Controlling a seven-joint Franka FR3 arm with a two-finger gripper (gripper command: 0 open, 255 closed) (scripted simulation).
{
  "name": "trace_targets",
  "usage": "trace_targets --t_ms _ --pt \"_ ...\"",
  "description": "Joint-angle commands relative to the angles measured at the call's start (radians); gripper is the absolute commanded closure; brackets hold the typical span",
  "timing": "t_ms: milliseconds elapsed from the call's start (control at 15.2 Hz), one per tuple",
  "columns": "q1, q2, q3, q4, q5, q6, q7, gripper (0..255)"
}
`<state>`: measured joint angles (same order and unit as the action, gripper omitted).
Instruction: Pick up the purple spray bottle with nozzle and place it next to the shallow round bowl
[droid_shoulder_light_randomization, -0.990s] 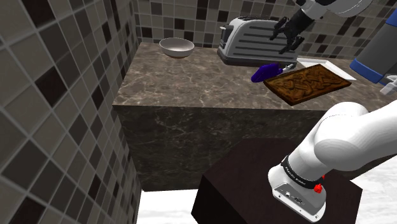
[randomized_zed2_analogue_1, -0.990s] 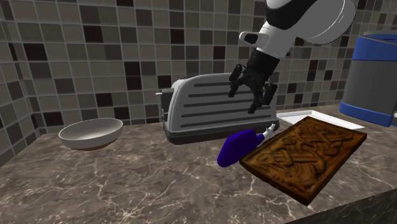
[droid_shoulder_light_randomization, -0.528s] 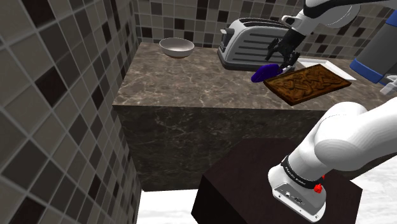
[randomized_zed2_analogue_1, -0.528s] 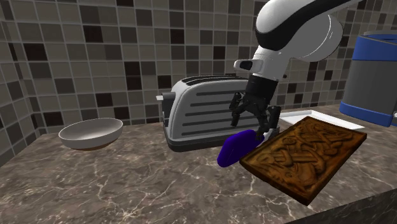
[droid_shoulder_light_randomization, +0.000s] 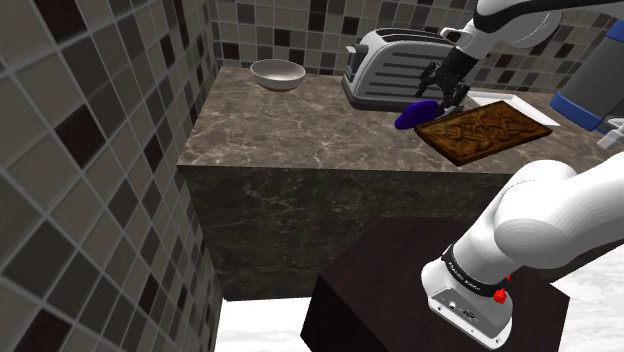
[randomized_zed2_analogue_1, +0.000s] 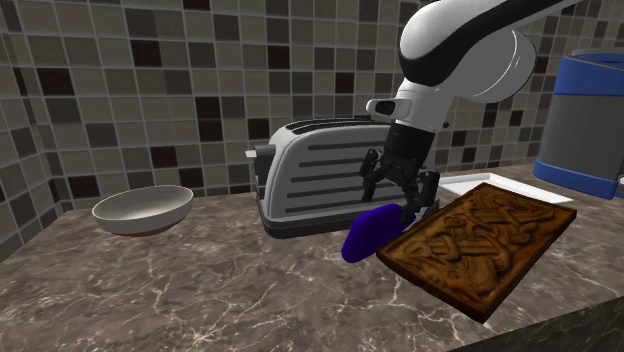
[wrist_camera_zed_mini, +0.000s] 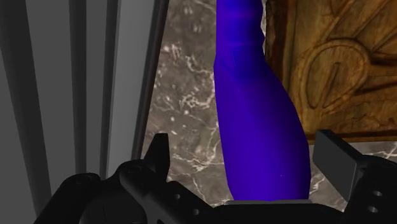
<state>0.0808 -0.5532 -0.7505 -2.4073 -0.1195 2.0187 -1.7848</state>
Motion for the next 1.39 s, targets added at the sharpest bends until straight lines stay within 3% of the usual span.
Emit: trace_targets --t_ms 0,594,1320 --pt "0.000 0.000 0.000 0.000 0.000 0.000 0.000 255" --pt "0.000 0.000 0.000 0.000 0.000 0.000 0.000 255" --pt "-0.001 -0.027 0.048 0.123 0.009 -0.147 0.032 255"
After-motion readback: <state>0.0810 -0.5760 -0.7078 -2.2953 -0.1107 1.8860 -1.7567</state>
